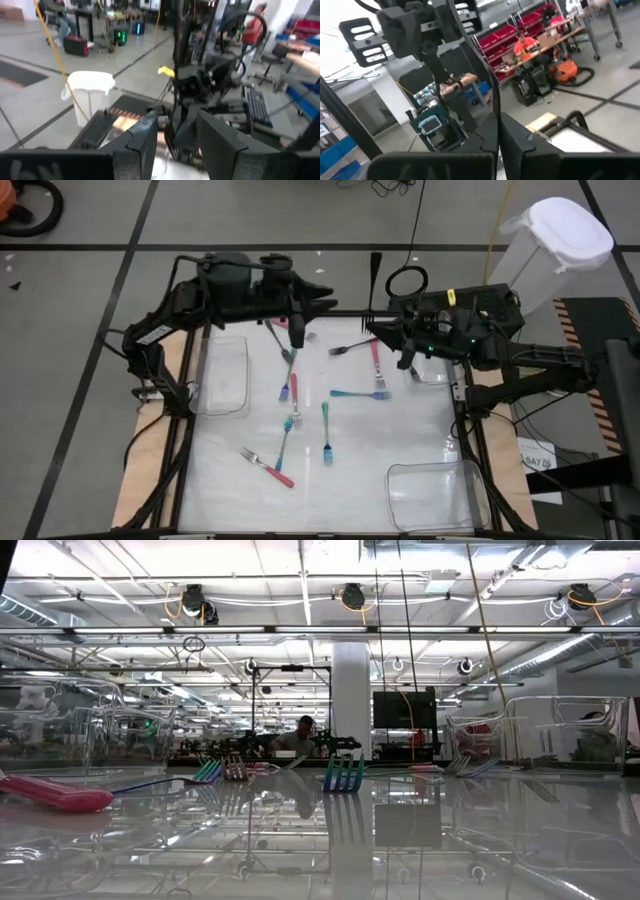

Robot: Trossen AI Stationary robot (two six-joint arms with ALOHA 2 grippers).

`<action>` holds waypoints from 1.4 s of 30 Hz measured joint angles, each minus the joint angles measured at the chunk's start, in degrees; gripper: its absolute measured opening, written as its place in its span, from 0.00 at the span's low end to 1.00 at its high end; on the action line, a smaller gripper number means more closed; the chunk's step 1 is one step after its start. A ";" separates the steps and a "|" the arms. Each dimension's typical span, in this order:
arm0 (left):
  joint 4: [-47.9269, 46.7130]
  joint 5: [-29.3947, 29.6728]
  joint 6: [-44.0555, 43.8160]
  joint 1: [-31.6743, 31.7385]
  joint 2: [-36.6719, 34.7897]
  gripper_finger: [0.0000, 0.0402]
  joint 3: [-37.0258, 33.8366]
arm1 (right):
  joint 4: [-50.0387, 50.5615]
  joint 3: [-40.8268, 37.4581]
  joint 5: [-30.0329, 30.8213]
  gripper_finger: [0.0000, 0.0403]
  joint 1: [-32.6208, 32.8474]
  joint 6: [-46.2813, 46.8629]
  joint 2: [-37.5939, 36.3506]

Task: Sort silverware by color (type)
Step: Put the black fork into the top right transparent bin

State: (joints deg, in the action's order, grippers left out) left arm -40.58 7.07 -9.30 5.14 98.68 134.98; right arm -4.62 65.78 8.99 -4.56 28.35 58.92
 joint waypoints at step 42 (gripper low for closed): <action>18.37 -4.06 0.39 0.82 8.72 0.54 -0.04 | 6.35 9.81 -15.30 0.00 -8.35 -3.07 3.01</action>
State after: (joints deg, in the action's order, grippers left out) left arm -22.21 3.01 -8.91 5.96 107.40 134.93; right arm 1.73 75.59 -6.31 -12.91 25.28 61.93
